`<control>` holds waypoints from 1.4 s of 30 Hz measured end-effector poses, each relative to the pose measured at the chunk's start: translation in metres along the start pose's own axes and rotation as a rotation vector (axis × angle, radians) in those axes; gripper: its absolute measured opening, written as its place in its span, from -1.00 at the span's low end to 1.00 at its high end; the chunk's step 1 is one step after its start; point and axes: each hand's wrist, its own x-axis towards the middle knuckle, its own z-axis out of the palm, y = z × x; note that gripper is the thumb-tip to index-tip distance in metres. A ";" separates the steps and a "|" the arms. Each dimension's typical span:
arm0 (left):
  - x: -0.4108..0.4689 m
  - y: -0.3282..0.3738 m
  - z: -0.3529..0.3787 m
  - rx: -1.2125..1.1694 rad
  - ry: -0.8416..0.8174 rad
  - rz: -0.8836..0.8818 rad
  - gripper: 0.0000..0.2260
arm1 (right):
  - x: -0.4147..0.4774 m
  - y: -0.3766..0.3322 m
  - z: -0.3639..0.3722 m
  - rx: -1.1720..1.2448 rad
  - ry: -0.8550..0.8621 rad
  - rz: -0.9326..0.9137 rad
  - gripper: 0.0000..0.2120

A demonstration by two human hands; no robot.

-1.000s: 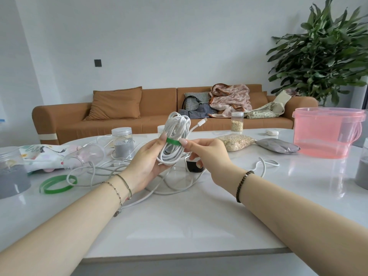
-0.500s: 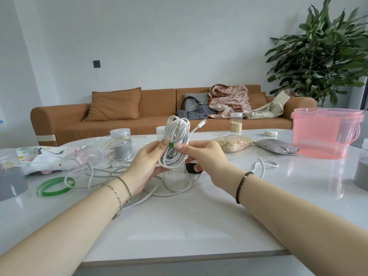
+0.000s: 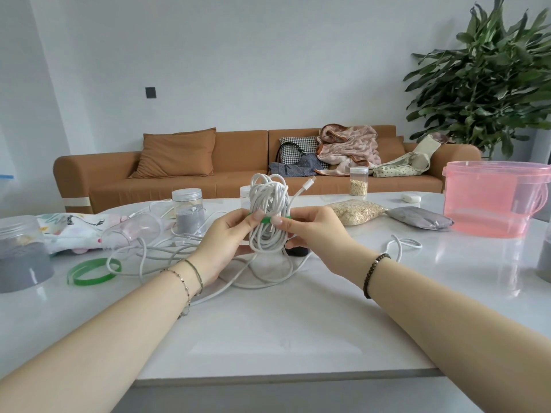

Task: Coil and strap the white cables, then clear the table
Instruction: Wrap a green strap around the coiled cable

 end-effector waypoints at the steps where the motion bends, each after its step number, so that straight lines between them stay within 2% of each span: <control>1: 0.000 -0.001 0.001 -0.028 0.001 -0.020 -0.63 | 0.002 0.002 0.000 0.048 0.008 0.008 -0.88; 5: -0.001 0.001 0.004 -0.140 -0.013 -0.093 -0.62 | 0.009 0.003 -0.004 0.218 0.067 0.068 -0.73; 12: -0.001 0.005 0.004 -0.218 -0.044 -0.120 -0.72 | 0.008 0.004 -0.006 0.362 0.071 0.228 -0.77; 18: 0.000 0.002 -0.001 -0.208 -0.087 -0.142 -0.69 | 0.010 0.009 -0.012 0.297 0.065 0.228 -0.73; 25: 0.002 0.002 0.001 -0.294 -0.036 -0.214 -0.69 | 0.011 0.013 -0.007 0.294 0.128 0.212 -0.62; 32: 0.002 -0.003 0.003 -0.127 -0.065 -0.192 -0.71 | 0.004 0.011 -0.003 0.130 0.002 0.130 -0.77; 35: 0.003 -0.005 0.000 -0.092 -0.068 -0.180 -0.70 | 0.003 0.009 -0.003 0.099 0.007 0.116 -0.82; 42: 0.001 -0.003 0.002 -0.170 -0.128 -0.183 -0.68 | 0.005 0.008 -0.003 0.142 0.065 0.154 -0.70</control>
